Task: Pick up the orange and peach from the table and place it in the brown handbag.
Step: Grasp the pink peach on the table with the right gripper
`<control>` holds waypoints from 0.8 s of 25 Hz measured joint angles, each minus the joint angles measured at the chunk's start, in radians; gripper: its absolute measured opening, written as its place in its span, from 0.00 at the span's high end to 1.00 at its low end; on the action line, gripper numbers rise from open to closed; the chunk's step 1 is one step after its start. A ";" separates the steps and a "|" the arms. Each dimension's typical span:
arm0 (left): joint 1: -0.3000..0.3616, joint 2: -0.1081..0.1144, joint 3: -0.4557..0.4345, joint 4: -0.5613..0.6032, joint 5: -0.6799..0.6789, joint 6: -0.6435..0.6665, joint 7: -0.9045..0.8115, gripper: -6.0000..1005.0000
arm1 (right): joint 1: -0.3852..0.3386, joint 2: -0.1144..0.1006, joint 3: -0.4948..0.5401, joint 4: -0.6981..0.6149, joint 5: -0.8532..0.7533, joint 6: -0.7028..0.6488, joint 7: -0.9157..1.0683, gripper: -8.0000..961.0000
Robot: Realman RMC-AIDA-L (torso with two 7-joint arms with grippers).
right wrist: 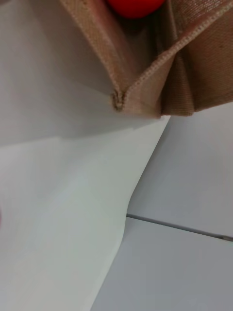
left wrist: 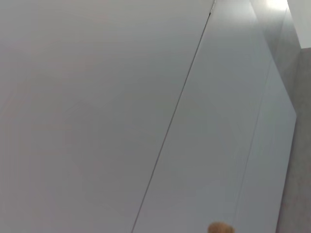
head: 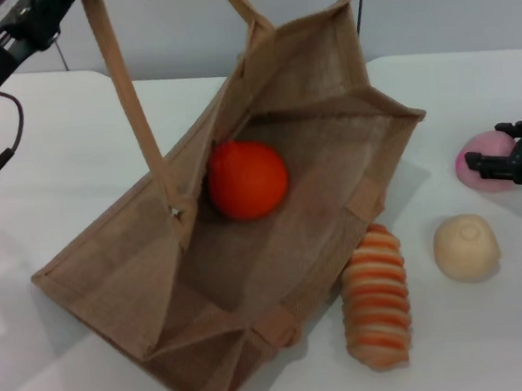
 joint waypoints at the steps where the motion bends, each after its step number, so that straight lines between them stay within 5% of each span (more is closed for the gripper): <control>1: 0.000 0.000 0.000 0.000 0.000 0.000 0.000 0.87 | 0.000 0.000 0.000 0.000 -0.002 0.000 0.003 0.17; 20: 0.003 0.002 0.000 0.000 0.004 0.002 0.000 0.87 | 0.002 0.002 -0.016 -0.013 -0.030 -0.063 0.015 0.40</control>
